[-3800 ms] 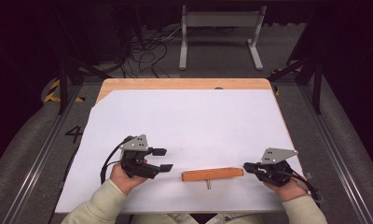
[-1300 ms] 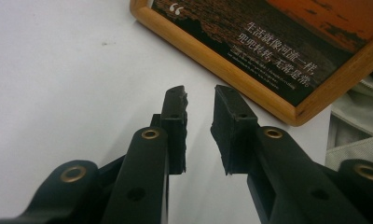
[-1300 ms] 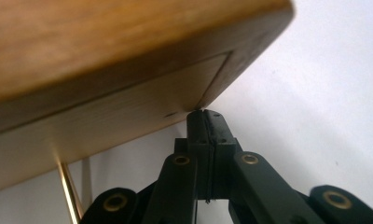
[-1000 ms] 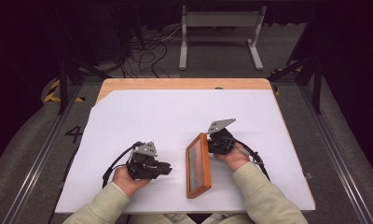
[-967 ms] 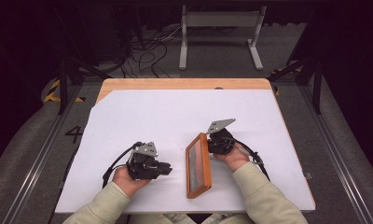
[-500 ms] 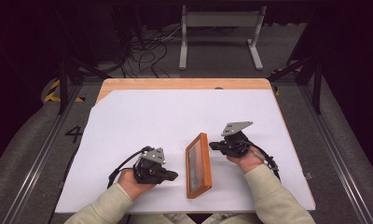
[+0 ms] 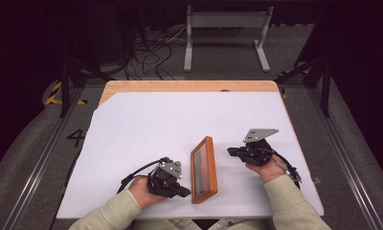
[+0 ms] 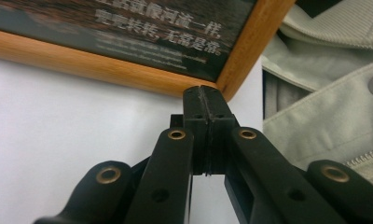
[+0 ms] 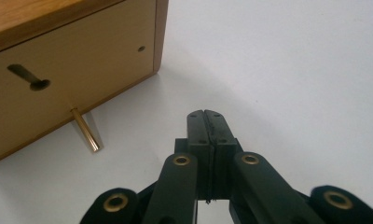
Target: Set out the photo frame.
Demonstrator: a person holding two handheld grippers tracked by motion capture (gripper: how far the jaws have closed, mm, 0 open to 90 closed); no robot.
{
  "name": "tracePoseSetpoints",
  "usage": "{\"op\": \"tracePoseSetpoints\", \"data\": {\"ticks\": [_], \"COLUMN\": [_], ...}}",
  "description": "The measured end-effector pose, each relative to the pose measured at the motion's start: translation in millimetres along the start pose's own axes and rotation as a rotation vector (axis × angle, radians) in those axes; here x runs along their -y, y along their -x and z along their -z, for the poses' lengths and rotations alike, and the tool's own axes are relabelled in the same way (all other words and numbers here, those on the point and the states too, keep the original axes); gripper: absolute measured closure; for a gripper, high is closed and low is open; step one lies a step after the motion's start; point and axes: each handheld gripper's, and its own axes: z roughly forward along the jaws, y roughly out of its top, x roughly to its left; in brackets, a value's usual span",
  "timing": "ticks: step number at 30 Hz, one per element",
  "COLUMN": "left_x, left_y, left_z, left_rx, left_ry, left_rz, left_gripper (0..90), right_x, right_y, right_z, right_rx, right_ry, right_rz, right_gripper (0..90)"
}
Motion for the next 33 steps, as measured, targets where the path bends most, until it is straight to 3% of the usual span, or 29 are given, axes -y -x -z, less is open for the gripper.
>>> {"op": "tracePoseSetpoints", "data": {"ticks": [5,8,14,20,28,33], "left_x": [-4.0,-5.4,-5.8,-11.3,-19.7,-27.0], "left_y": [2.7,2.2,-0.2,2.3,5.5,8.8], "left_z": [-11.3,-12.6,-13.6,-20.3,-29.1,-35.8], "left_rx": [0.045,0.047,0.064,0.085,0.09,0.071], "left_ry": [-0.049,-0.06,-0.061,-0.061,-0.056,-0.051], "left_rz": [-0.018,-0.019,-0.006,-0.026,-0.044,-0.078], "left_gripper": [89.6,89.6,89.6,89.6,89.7,89.8], "right_x": [7.5,9.1,11.9,14.9,20.7,24.5], "right_y": [2.8,3.0,1.9,-3.3,-10.3,-11.2], "right_z": [11.7,14.1,17.4,22.7,30.8,36.6], "right_rx": [0.012,0.017,0.015,0.013,0.011,0.017], "right_ry": [0.011,0.013,0.014,0.013,0.014,0.019], "right_rz": [-0.019,-0.023,-0.026,-0.02,-0.012,-0.017], "right_gripper": [90.0,90.0,90.0,90.0,90.0,90.0]}}
